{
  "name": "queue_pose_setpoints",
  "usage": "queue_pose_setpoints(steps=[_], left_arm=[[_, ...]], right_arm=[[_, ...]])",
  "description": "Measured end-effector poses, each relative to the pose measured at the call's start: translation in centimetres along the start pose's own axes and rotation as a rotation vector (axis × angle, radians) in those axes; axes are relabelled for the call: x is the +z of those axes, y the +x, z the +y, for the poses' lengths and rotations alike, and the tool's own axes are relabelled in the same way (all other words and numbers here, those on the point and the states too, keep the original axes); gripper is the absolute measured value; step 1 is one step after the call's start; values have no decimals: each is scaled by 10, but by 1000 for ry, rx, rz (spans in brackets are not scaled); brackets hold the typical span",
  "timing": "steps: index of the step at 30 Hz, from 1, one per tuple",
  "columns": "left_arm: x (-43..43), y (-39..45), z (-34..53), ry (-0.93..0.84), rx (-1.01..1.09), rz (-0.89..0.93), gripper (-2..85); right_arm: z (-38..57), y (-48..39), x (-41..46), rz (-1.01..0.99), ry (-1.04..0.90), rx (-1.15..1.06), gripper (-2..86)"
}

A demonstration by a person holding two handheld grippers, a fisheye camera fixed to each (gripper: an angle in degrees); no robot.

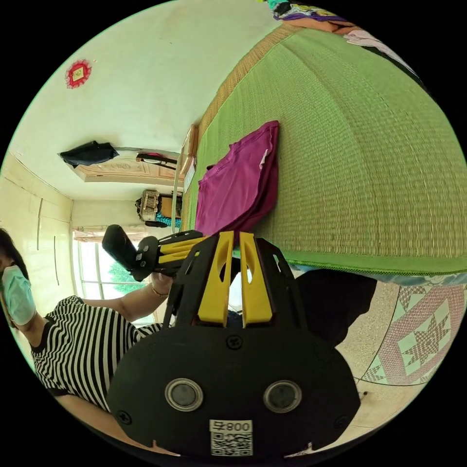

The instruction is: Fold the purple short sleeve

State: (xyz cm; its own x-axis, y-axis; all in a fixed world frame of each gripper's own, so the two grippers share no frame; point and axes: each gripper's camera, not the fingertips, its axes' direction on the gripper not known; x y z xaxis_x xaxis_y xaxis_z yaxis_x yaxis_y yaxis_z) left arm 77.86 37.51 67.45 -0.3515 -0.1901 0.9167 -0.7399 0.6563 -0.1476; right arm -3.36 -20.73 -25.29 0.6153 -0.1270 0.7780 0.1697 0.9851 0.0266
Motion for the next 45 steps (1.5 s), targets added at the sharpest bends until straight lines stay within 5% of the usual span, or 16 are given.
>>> queue_pose_setpoints(steps=[17,45], left_arm=[[-14,6,-9,59,-81,125,11],[67,-99,140,192,-168,301,10]], right_arm=[[-127,79,22,-183,84,178,91],[-187,-20,40,-96,121,127,11]])
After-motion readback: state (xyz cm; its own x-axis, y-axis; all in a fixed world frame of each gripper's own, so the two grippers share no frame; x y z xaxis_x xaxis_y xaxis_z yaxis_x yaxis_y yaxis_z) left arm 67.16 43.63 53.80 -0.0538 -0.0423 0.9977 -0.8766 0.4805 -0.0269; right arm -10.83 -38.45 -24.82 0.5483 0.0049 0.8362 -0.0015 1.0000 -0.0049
